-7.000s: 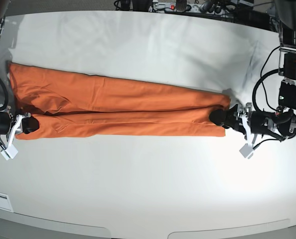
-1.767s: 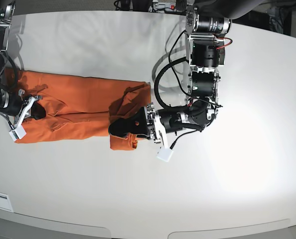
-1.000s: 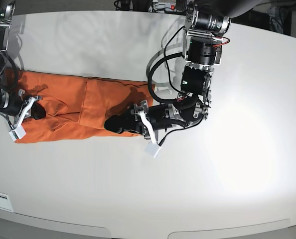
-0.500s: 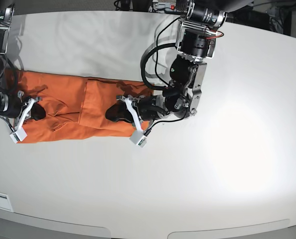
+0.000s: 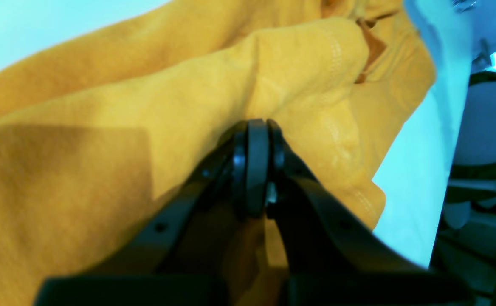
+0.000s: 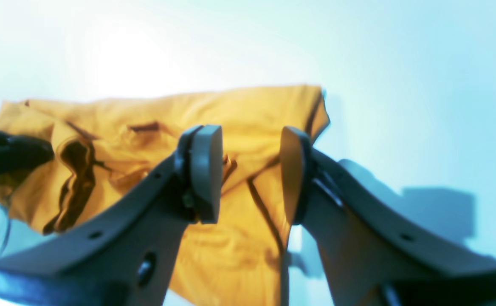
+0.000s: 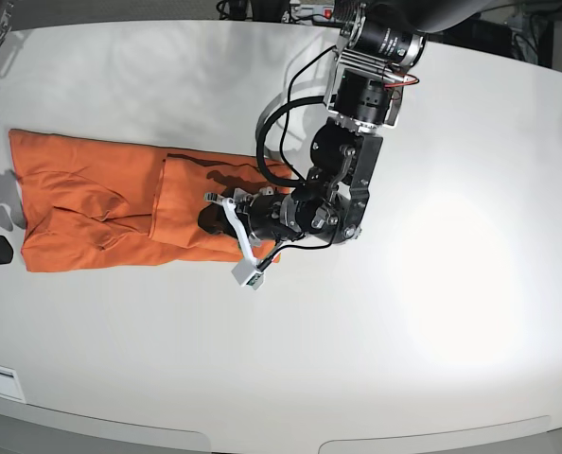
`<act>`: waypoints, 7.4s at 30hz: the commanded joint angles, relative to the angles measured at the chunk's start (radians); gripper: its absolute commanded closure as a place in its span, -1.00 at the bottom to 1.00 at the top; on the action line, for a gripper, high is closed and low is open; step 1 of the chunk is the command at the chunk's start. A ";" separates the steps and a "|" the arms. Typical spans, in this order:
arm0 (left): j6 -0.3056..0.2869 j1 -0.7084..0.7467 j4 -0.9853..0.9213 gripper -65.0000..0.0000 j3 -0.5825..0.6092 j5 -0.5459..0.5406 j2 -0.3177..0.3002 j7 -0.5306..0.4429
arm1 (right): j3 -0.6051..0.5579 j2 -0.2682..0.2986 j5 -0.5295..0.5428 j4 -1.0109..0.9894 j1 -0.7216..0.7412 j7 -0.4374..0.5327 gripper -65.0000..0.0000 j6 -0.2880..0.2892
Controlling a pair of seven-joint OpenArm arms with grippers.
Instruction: Fold the T-shirt properly
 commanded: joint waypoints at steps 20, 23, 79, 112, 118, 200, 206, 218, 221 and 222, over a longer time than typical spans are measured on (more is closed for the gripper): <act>0.026 -0.072 0.001 1.00 0.000 0.021 -0.007 0.095 | 0.070 -0.063 0.227 -0.304 -0.148 0.003 0.06 0.005; 0.026 -0.072 0.001 1.00 0.000 0.021 -0.007 0.096 | 0.070 -0.099 0.227 -0.304 -0.143 0.000 0.06 0.005; -0.140 -0.221 0.002 1.00 -0.001 -0.308 -0.016 0.267 | 0.068 -0.060 -0.055 0.092 -0.043 0.071 1.00 0.005; -0.128 -0.182 0.002 1.00 -0.002 -0.317 -0.184 0.260 | -0.080 -0.303 0.135 0.667 -0.201 0.114 1.00 0.005; -0.128 -0.172 0.002 1.00 -0.002 -0.317 -0.184 0.260 | -0.208 -0.355 0.040 0.666 -0.201 0.134 1.00 0.005; -0.129 -0.172 0.002 1.00 -0.002 -0.502 -0.336 0.336 | -0.435 -0.565 -0.385 0.666 -0.058 0.385 1.00 0.005; -0.128 -0.171 0.002 1.00 -0.002 -0.504 -0.336 0.349 | -0.498 -0.607 -0.476 0.660 -0.029 0.414 1.00 0.005; -0.135 -0.171 0.002 1.00 -0.002 -0.503 -0.336 0.351 | -0.564 -0.622 -0.435 0.532 0.120 0.339 -0.33 0.005; -0.155 -0.171 0.002 1.00 -0.002 -0.503 -0.336 0.352 | -0.564 -0.621 -0.269 0.640 0.145 0.128 -0.32 0.005; -0.155 -0.171 0.002 1.00 -0.002 -0.503 -0.336 0.354 | -0.564 -0.621 -0.223 0.684 0.140 0.074 -0.32 0.005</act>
